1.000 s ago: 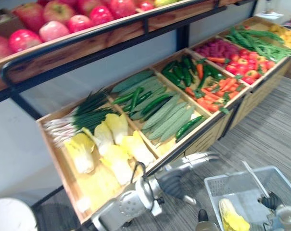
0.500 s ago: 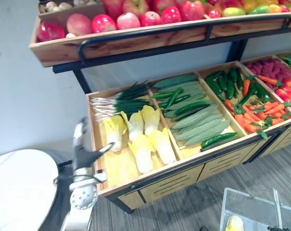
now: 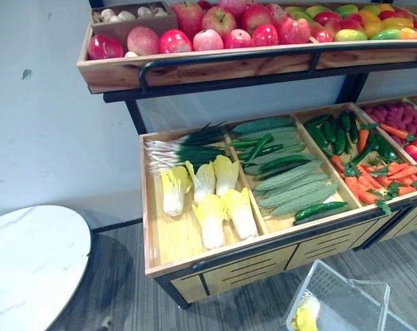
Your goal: Pick vegetable in the basket
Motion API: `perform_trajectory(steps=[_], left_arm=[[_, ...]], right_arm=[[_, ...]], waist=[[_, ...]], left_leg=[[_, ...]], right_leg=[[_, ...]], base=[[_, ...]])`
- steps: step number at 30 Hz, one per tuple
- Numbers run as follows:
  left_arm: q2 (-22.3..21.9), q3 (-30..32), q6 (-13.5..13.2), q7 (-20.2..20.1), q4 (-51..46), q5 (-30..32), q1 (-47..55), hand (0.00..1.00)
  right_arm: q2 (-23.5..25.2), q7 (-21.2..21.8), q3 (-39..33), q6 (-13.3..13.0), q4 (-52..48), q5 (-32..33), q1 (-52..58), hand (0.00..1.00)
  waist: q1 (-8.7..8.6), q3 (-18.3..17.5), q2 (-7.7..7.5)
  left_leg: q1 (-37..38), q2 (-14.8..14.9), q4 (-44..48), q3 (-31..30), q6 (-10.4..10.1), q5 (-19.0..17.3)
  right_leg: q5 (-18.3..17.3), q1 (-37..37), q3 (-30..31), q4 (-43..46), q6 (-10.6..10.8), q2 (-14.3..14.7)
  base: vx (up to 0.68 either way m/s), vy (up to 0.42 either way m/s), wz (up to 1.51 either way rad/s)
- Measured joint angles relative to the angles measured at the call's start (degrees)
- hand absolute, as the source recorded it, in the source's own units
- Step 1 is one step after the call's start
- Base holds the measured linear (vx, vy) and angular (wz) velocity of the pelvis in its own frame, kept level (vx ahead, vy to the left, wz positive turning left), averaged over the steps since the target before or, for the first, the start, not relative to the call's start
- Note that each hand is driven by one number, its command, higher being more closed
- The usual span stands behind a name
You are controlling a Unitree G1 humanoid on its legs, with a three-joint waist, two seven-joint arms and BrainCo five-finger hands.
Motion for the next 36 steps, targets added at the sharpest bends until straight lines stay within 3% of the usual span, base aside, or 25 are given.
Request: perform_trajectory(steps=[3,7,10,19,23,25,27,29,30,31,33,35,36], left_arm=[[-0.01,-2.62,2.48,-12.65,4.56,-0.64,0.10,0.00],[-0.02,-4.00,3.80,-20.33,7.72,-4.23,0.09,0.00],[0.07,-5.58,3.70,-23.11,9.55,-5.03,0.06,0.00],[-0.08,-9.58,3.45,-24.97,9.56,-5.00,0.11,0.00],[-0.48,-11.97,3.18,-25.35,9.50,-2.04,-0.15,0.00],[-0.37,-12.87,3.46,-25.33,9.52,-1.45,-0.16,0.00],[0.69,-14.25,4.15,-25.39,9.45,0.27,-1.03,0.00],[1.52,-14.27,4.86,-25.44,9.28,1.03,-1.88,0.00],[1.57,-13.93,5.58,-25.46,8.78,2.53,-1.85,0.00],[1.23,-13.48,6.42,-25.43,7.67,2.51,-1.38,0.00],[1.79,-13.21,6.87,-25.19,5.50,2.29,-1.81,0.00],[2.87,-12.02,7.39,-24.77,5.65,1.63,-1.74,0.00],[2.53,-10.67,7.40,-24.73,6.31,0.90,-2.24,0.00]], right_arm=[[0.01,0.64,-0.03,-1.09,1.08,-0.51,-0.54,1.00],[0.00,0.90,-0.02,-1.60,1.44,-1.08,-0.86,1.00],[0.00,0.66,0.07,-1.72,1.50,-1.09,-0.96,1.00],[0.03,-0.47,0.64,-3.03,2.70,-1.07,-1.28,1.00],[0.36,-1.80,1.77,-3.33,0.88,-0.99,-1.28,1.00],[1.26,-2.45,2.40,-3.38,-1.55,-0.86,-1.01,1.00],[3.53,-2.76,3.32,-3.91,-5.04,-0.23,-0.22,1.00],[4.75,-2.72,4.71,-4.07,-6.88,-0.23,0.14,1.00],[4.96,-2.39,6.33,-4.07,-8.21,-0.41,-0.19,1.00],[4.98,-1.53,8.02,-4.16,-9.06,-1.06,-1.61,1.00],[4.46,-1.50,8.74,-5.00,-9.55,-1.12,-2.61,1.00],[3.73,-1.28,10.83,-5.83,-6.84,-1.74,-4.15,1.00],[4.11,-1.23,12.03,-6.97,-5.54,-2.85,-5.02,1.00]], waist=[[0.01,0.00,0.03],[0.02,0.00,0.04],[0.02,0.15,0.34],[0.29,0.56,0.88],[0.52,1.79,1.41],[0.46,2.32,0.82],[-0.01,3.21,-0.75],[-0.19,4.07,-1.48],[-0.12,4.58,-0.62],[0.00,5.68,1.58],[-0.33,7.15,0.69],[-0.11,7.21,-1.10],[0.02,7.73,-1.98]], left_leg=[[0.01,0.01,-0.15,0.24,-0.39,-0.26],[0.94,0.05,-0.73,0.71,-0.46,-0.27],[1.15,0.14,-0.73,0.91,-0.32,-0.24],[1.86,0.58,-0.41,2.21,-0.67,-0.94],[-0.95,2.58,10.38,4.47,-0.35,-7.55],[-1.20,2.92,13.24,6.51,-0.15,-9.55],[-1.20,2.48,13.81,9.26,0.33,-11.28],[-1.18,2.79,14.82,11.78,0.38,-11.95],[-1.11,3.86,14.94,15.97,1.27,-11.72],[-1.08,6.14,14.31,20.59,2.25,-11.26],[-0.50,6.43,13.93,24.73,2.52,-11.11],[-0.45,6.88,17.43,29.57,3.25,-11.63],[-1.28,7.71,21.19,30.82,4.29,-11.50]], right_leg=[[0.01,0.06,0.35,-0.02,0.02,0.04],[0.04,0.24,0.93,-0.40,0.06,0.32],[0.09,0.86,1.09,-0.62,0.15,0.50],[-0.49,0.79,2.17,-0.15,0.51,0.83],[-5.20,-3.78,6.08,9.71,1.79,-0.68],[-5.36,-6.00,8.53,12.60,2.18,-1.20],[-4.61,-8.09,11.31,13.73,3.21,-1.89],[-1.76,-9.26,12.28,13.16,2.83,-1.36],[5.93,-9.96,12.14,7.91,1.48,1.25],[2.53,-11.45,6.71,14.06,-3.13,1.54],[-8.25,-13.87,-2.50,31.98,-6.03,-1.65],[-9.17,-13.62,-7.77,35.36,-7.31,-3.27],[-6.28,-12.47,-10.07,30.22,-11.72,-1.48]], base=[[-0.02,0.002,-0.03],[0.00,0.001,-0.06],[0.02,-0.003,-0.04],[0.00,-0.001,-0.07],[-0.01,0.028,-0.35],[0.00,0.097,-0.55],[-0.01,0.104,-0.56],[-0.07,0.124,-0.79],[-0.11,0.146,-1.51],[-0.16,0.164,-1.47],[-0.05,0.103,-1.33],[0.02,0.047,-1.50],[-0.10,-0.006,-1.60]])
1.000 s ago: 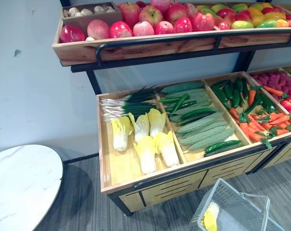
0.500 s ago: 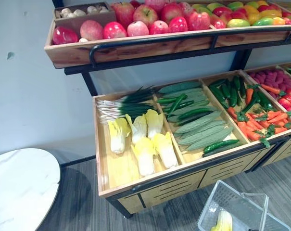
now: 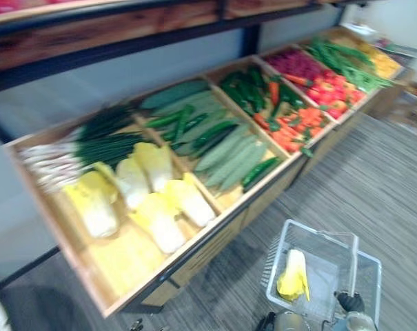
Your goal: Pick vegetable in the basket
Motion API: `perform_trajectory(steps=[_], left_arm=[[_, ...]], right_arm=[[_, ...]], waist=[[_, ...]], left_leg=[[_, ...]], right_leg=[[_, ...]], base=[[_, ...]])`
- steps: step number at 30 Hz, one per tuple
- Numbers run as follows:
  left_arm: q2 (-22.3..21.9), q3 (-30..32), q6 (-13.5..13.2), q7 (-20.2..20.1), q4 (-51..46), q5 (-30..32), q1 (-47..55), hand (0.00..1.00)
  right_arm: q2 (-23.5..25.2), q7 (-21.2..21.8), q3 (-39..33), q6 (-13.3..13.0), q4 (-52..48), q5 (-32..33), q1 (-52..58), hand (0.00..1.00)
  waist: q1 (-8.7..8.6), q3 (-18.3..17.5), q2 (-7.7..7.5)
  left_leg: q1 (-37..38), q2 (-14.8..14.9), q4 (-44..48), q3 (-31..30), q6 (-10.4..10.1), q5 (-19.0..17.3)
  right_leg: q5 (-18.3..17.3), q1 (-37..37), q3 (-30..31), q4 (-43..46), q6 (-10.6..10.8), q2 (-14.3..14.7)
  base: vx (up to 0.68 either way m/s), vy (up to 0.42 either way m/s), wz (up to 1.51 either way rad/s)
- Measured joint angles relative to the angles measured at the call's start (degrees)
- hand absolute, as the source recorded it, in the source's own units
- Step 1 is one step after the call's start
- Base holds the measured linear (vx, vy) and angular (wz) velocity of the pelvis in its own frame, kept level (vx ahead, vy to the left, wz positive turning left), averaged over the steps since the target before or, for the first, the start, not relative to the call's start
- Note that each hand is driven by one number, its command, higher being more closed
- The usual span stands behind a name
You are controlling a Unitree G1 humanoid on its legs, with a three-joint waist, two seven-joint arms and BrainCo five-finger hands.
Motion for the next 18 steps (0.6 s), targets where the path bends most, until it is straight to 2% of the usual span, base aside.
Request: perform_trajectory(steps=[1,2,3,4,5,6,7,8,9,12,15,17,18], left_arm=[[-0.33,0.42,-0.31,-0.01,0.63,-0.97,-0.36,0.00],[-1.02,0.86,-0.78,-0.06,0.80,-0.98,-0.53,0.00],[-1.63,1.41,-1.53,0.02,1.03,-0.91,-0.89,0.00],[-1.59,1.41,-1.25,0.30,1.49,-0.92,-1.11,0.00],[-1.86,1.31,-1.27,0.30,1.53,-0.91,-1.33,0.00],[-1.96,1.22,-1.30,0.29,1.52,-0.96,-1.29,0.00],[-1.94,1.22,-1.30,0.30,1.50,-0.97,-1.20,0.00],[-1.51,1.29,-1.26,0.39,1.42,-0.97,-1.71,0.00],[-1.48,1.29,-1.20,0.45,1.45,-0.96,-2.28,0.00],[-2.15,0.35,-1.28,-0.17,0.84,-0.87,-3.60,0.00],[-2.67,-2.13,-1.13,-1.45,0.57,-0.63,-4.62,0.00],[-2.63,-2.18,-0.76,-1.57,0.56,-0.23,-4.89,0.00],[-2.77,-2.73,-0.73,-1.80,0.64,0.30,-4.65,0.00]], right_arm=[[1.27,-0.17,0.04,-0.83,1.43,-0.27,-1.06,1.00],[0.77,-0.33,-0.47,-0.90,2.10,-0.35,-1.65,1.00],[0.55,-0.15,-0.30,-0.71,3.73,-0.38,-2.00,1.00],[0.63,0.05,0.05,-0.89,4.65,-0.40,-2.02,1.00],[0.66,0.46,0.87,-0.75,4.92,-0.41,-2.23,1.00],[0.80,0.83,1.93,-0.80,4.75,-0.57,-2.91,1.00],[0.94,0.93,2.40,-0.90,4.67,-0.83,-3.25,1.00],[1.00,0.93,3.81,-1.18,4.15,-2.32,-3.39,1.00],[0.92,0.93,3.83,-1.19,4.15,-2.63,-3.52,1.00],[0.58,0.70,3.61,-1.14,2.49,-2.61,-1.17,1.00],[-0.87,0.42,3.66,-0.86,-0.37,-2.62,2.63,1.00],[-0.90,0.38,3.58,-0.34,-0.90,-2.61,2.93,1.00],[-0.87,0.23,3.50,-0.30,-1.03,-2.58,2.95,1.00]], waist=[[0.66,-0.07,-0.12],[0.81,0.12,1.01],[0.78,0.85,-0.10],[0.71,1.08,-0.14],[1.41,0.98,0.05],[1.56,1.37,0.67],[1.56,1.34,0.68],[1.48,1.32,0.41],[1.44,1.62,0.87],[-0.30,1.33,2.07],[-0.70,0.96,2.66],[-1.63,0.90,2.68],[-1.76,1.07,2.28]], left_leg=[[-2.14,-2.10,-3.57,-2.62,0.11,-1.84],[-1.68,-4.33,-11.45,-2.72,1.63,1.86],[0.07,-6.20,-13.58,0.97,1.71,5.80],[-0.20,-6.13,-12.13,2.32,2.24,5.25],[-0.85,-4.55,-9.14,4.81,2.28,3.50],[-0.90,-3.13,-7.57,8.01,2.31,3.09],[-0.92,-2.54,-7.00,9.59,2.31,3.09],[-0.91,-0.53,-4.25,13.41,1.10,2.30],[-0.90,0.69,-3.23,14.07,1.03,2.25],[-0.75,3.65,-1.98,14.91,-0.29,3.44],[0.13,5.11,-1.70,14.96,-1.10,5.28],[0.02,5.68,-0.25,12.92,-1.12,6.72],[-0.41,5.60,0.79,8.99,-1.35,7.99]], right_leg=[[3.43,3.05,2.52,-12.14,0.78,3.17],[-0.07,3.40,1.04,-10.08,1.98,2.63],[-7.48,3.99,-1.45,-0.07,4.94,-1.43],[-8.97,4.95,-1.87,0.57,6.43,-2.44],[-9.83,6.92,-4.03,-1.26,7.11,-2.47],[-9.65,8.44,-6.12,-4.93,7.38,-2.02],[-9.28,8.99,-6.76,-7.07,7.91,-1.76],[-7.53,11.02,-6.26,-14.24,10.18,-0.39],[-6.79,11.43,-5.54,-16.16,10.79,1.10],[-5.02,12.30,-4.16,-20.18,9.37,5.01],[-5.41,12.68,-2.66,-21.03,8.72,6.84],[-5.71,12.68,-1.71,-21.01,8.12,7.15],[-5.63,12.55,-0.22,-20.93,7.72,7.05]], base=[[-0.19,0.006,-1.59],[-0.27,0.014,-1.47],[-0.17,0.004,-1.13],[-0.10,-0.074,-1.28],[0.00,-0.120,-1.26],[0.00,-0.122,-1.34],[0.01,-0.154,-1.63],[0.01,-0.158,-1.28],[0.01,-0.245,-1.07],[-0.04,-0.212,-0.39],[-0.07,-0.134,-0.24],[-0.09,-0.106,-0.30],[-0.07,-0.070,-0.53]])
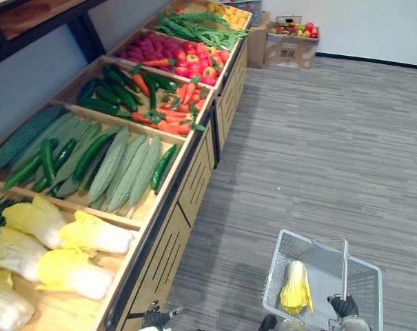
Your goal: Pick vegetable in the basket
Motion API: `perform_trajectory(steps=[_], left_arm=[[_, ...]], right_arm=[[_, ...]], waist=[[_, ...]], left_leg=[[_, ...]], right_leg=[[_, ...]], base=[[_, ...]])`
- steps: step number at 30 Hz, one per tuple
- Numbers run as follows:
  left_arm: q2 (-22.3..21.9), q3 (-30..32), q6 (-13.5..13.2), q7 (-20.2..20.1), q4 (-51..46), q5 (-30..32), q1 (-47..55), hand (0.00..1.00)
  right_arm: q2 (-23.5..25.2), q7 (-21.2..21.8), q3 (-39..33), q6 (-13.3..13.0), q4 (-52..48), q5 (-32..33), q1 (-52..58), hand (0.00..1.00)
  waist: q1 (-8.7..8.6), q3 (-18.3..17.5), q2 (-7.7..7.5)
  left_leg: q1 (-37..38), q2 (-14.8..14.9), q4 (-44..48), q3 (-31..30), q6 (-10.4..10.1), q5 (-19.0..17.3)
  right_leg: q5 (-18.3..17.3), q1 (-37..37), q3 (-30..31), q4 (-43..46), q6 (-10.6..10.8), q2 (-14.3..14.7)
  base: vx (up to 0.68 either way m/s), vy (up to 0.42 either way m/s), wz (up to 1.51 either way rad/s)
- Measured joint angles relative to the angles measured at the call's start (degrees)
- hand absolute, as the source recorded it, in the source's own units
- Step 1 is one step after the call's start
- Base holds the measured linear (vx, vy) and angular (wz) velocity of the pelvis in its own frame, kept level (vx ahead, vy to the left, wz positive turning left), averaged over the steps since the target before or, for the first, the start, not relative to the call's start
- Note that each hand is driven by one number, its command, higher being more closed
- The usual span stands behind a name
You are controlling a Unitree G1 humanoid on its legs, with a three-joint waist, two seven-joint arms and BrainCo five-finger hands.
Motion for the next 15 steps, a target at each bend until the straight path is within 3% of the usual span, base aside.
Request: perform_trajectory(steps=[2,3,5,7,9,11,15], left_arm=[[-0.21,-0.18,-0.31,0.00,-0.49,1.25,0.42,0.00],[-0.51,-0.64,-0.71,0.08,-0.67,1.65,1.13,0.00],[-1.40,-0.70,-1.04,0.76,-0.95,1.62,2.96,0.00],[-1.29,-1.15,-1.27,1.18,-0.94,1.51,3.71,0.00],[-0.50,-1.68,-1.43,2.02,-1.05,1.60,3.50,0.00],[-0.04,-2.70,-1.51,2.45,-0.98,1.71,3.19,0.00],[0.05,-4.07,-1.92,2.41,-0.78,3.95,2.45,0.00]], right_arm=[[-0.10,-0.68,-0.25,-0.01,0.00,0.03,-0.17,1.00],[-0.25,-0.69,-0.37,0.01,0.16,0.02,-0.76,1.00],[-0.54,-0.42,-0.03,-0.14,0.31,-0.08,-1.88,1.00],[-0.38,-0.32,0.07,-0.30,1.22,-0.09,-1.75,1.00],[-0.46,-0.48,-0.09,-0.62,1.55,-0.04,-0.67,1.00],[-0.48,-0.72,-0.47,-0.97,1.57,0.10,-0.14,1.00],[-0.37,-1.44,-0.45,-1.14,2.89,0.77,-0.12,1.00]], waist=[[0.74,0.17,-0.55],[1.80,0.04,-0.02],[1.95,-0.15,0.75],[1.96,-0.77,1.37],[1.84,-1.34,0.66],[1.47,-1.38,0.57],[1.46,-2.41,1.22]], left_leg=[[-1.56,-2.05,-0.27,-10.91,-0.21,0.31],[-1.32,-6.20,-5.35,-21.15,-0.71,-0.01],[-1.48,-11.38,-11.35,-34.37,-1.09,0.77],[-0.73,-12.25,-12.69,-39.37,-1.99,0.60],[-1.18,-13.80,-12.73,-43.11,-2.05,0.50],[-1.28,-14.95,-12.78,-42.73,-1.98,-0.28],[-1.04,-15.33,-12.83,-42.90,-1.54,-3.34]], right_leg=[[0.13,-0.97,3.88,0.41,-0.71,-0.49],[0.27,-2.50,8.04,1.41,-0.89,-1.07],[0.46,-5.55,14.62,2.64,-0.57,-0.56],[1.48,-6.65,18.44,1.86,0.18,0.58],[5.08,-7.17,22.69,-2.42,1.42,0.42],[7.96,-7.18,24.83,-5.53,1.83,0.20],[10.03,-7.05,25.78,-7.65,2.57,0.31]], base=[[-0.11,-0.051,-0.91],[-0.14,0.048,-1.35],[-0.11,0.122,-1.70],[0.01,0.080,-1.24],[0.05,0.075,-0.91],[0.00,0.111,-0.58],[-0.02,0.099,-0.19]])
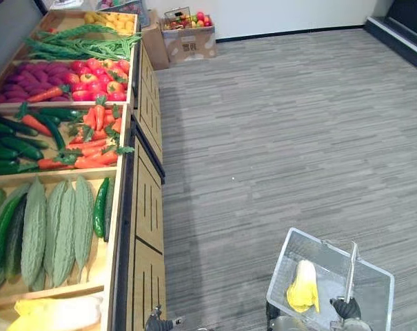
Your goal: Pick vegetable in the basket
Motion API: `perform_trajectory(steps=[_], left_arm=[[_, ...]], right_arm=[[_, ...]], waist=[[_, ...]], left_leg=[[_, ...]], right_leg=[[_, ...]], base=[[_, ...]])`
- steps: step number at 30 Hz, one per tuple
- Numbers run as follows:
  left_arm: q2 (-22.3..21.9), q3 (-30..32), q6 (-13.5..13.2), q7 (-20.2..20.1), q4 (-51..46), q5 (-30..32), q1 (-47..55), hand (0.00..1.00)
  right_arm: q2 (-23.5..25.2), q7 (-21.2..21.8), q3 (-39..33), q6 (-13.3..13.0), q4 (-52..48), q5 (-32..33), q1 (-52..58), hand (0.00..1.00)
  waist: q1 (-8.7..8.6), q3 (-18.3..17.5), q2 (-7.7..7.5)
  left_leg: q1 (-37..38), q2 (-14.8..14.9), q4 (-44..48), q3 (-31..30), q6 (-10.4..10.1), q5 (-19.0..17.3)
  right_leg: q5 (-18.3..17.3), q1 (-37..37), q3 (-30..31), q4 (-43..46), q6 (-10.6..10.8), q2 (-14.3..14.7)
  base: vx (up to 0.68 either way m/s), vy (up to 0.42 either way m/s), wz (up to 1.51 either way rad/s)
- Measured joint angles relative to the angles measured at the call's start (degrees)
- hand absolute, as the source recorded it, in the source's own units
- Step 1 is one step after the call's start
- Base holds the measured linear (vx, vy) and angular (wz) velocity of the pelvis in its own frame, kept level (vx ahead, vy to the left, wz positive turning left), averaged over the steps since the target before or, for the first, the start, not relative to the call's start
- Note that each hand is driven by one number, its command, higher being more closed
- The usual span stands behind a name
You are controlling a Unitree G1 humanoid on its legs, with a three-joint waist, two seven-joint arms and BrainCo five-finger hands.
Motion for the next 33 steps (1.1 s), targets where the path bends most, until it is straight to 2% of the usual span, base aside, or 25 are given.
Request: perform_trajectory(steps=[10,15,19,27,30,31,33], left_arm=[[0.83,-1.33,-1.17,-1.26,2.96,1.59,0.47,0.00],[0.90,-1.35,-1.24,-1.16,3.31,1.22,0.51,0.00],[0.78,-1.33,-1.10,-0.45,3.33,1.27,0.56,0.00],[0.57,-0.86,-1.13,0.71,3.38,1.35,0.30,0.00],[0.57,-0.66,-1.12,1.72,3.39,1.34,0.53,0.00],[0.37,0.42,-1.09,1.88,3.33,1.36,0.89,0.00],[0.40,1.10,-1.08,2.07,3.24,1.60,1.32,0.00]], right_arm=[[0.19,0.89,0.26,-1.86,0.68,0.42,0.01,1.00],[0.39,2.00,0.06,-2.77,2.69,4.28,0.13,1.00],[0.48,2.00,-0.02,-2.86,3.44,4.87,0.37,1.00],[0.51,1.81,-0.08,-4.04,5.11,4.94,0.35,1.00],[0.62,1.76,-0.14,-4.05,5.89,6.08,0.56,1.00],[0.63,1.73,-0.28,-4.12,6.35,6.13,0.46,1.00],[0.64,1.67,-0.44,-4.24,6.35,6.46,0.41,1.00]], waist=[[0.10,-0.30,-0.33],[0.16,-1.08,-0.62],[0.17,-1.52,-0.50],[0.14,-1.67,-0.59],[0.21,-1.62,-0.64],[0.29,-1.42,-0.34],[0.37,-1.02,0.10]], left_leg=[[2.12,-0.22,0.17,2.59,0.92,-4.56],[2.39,-0.48,0.21,3.31,0.87,-4.80],[1.82,-0.48,0.27,3.29,0.86,-4.78],[2.88,0.12,0.18,1.82,0.72,-4.85],[2.73,1.20,2.59,0.70,-0.81,-5.80],[2.17,2.71,5.58,0.41,-2.95,-7.17],[0.39,4.68,11.49,0.11,-4.54,-8.10]], right_leg=[[0.61,-1.20,3.01,3.02,0.56,0.48],[1.44,-0.74,3.63,1.42,0.87,0.42],[3.39,0.19,3.53,-2.32,0.82,0.60],[3.29,1.44,2.31,-2.48,0.63,1.14],[2.49,3.01,0.61,-2.31,-0.36,1.45],[0.25,3.00,-0.01,-0.41,-0.92,2.06],[-2.32,2.33,-0.43,2.90,-1.29,2.41]], base=[[-0.06,0.043,-0.18],[-0.04,-0.005,-0.10],[0.00,-0.031,-0.02],[0.01,-0.037,0.05],[-0.01,-0.049,0.20],[-0.01,-0.095,0.17],[0.00,-0.077,0.12]])
